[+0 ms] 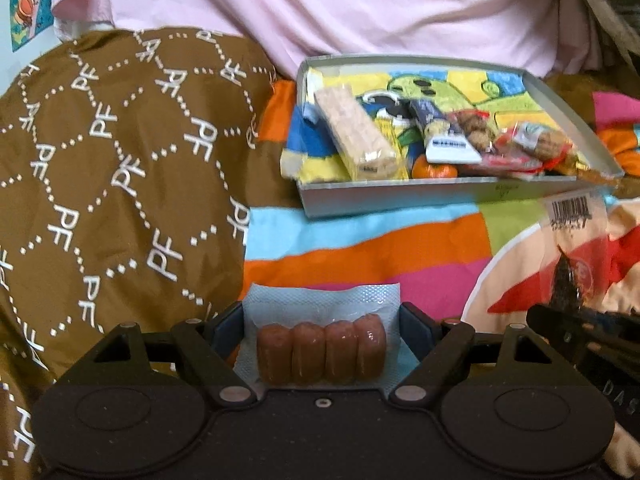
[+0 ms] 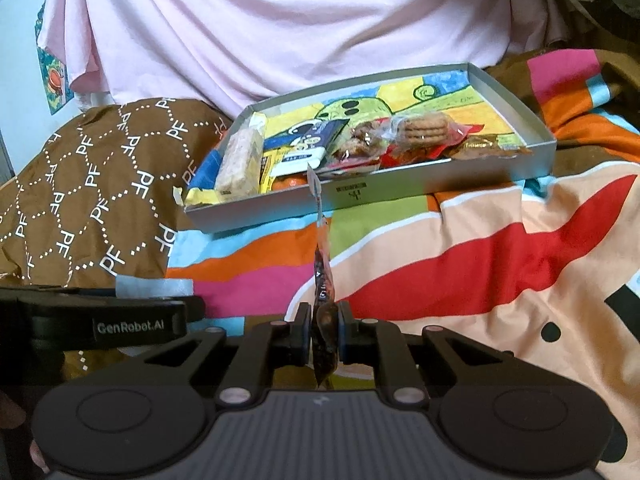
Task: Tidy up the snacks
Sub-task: 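Lift the sausage pack with the left tool while the right tool lifts the jerky packet, then release sausage pack into box lid with left tool while right tool releases jerky packet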
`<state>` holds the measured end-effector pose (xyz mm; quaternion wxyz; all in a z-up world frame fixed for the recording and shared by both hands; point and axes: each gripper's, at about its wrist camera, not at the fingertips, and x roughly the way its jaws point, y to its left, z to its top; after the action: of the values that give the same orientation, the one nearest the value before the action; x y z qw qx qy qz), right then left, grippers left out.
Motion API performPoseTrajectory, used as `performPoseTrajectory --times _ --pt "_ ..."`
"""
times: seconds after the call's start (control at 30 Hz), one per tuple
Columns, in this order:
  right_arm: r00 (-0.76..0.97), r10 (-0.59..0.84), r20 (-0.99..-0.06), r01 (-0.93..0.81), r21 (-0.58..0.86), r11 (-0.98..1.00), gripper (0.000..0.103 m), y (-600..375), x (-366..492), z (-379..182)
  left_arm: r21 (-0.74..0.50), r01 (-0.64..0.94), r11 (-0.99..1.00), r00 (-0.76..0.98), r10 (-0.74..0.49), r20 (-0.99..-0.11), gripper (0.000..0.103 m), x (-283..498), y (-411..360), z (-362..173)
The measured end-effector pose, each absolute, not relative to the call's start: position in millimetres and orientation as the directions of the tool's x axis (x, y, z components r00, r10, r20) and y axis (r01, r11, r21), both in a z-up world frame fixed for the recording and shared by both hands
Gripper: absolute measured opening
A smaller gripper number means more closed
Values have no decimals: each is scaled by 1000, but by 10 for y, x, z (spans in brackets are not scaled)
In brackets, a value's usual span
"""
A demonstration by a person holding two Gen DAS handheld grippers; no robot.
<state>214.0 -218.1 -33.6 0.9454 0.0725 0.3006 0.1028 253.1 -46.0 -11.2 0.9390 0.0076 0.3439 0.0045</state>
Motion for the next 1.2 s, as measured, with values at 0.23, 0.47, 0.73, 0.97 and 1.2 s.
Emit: performPoseTrajectory --times 0.23,0.47,0.73,0.97,1.2 --pt "826 232 -513 -134 221 966 15 -2261 2110 -239 4 -19 1000 801 18 -598 82 2562 -531 177" --pt "861 224 -457 -124 239 963 15 -2344 2093 -115 -5 -27 1000 846 20 -532 82 2685 -667 519" --pt "919 189 -345 -103 253 962 15 -2538 2154 83 -59 -38 998 891 7 -454 83 3010 -877 809" --pt "965 103 -241 -35 271 962 15 -2857 2403 219 -92 -40 995 910 -2 -414 83 3403 -1070 920" --pt "984 24 -176 6 171 985 15 -3027 2691 287 -130 -38 991 902 -22 -431 83 3818 -1257 807"
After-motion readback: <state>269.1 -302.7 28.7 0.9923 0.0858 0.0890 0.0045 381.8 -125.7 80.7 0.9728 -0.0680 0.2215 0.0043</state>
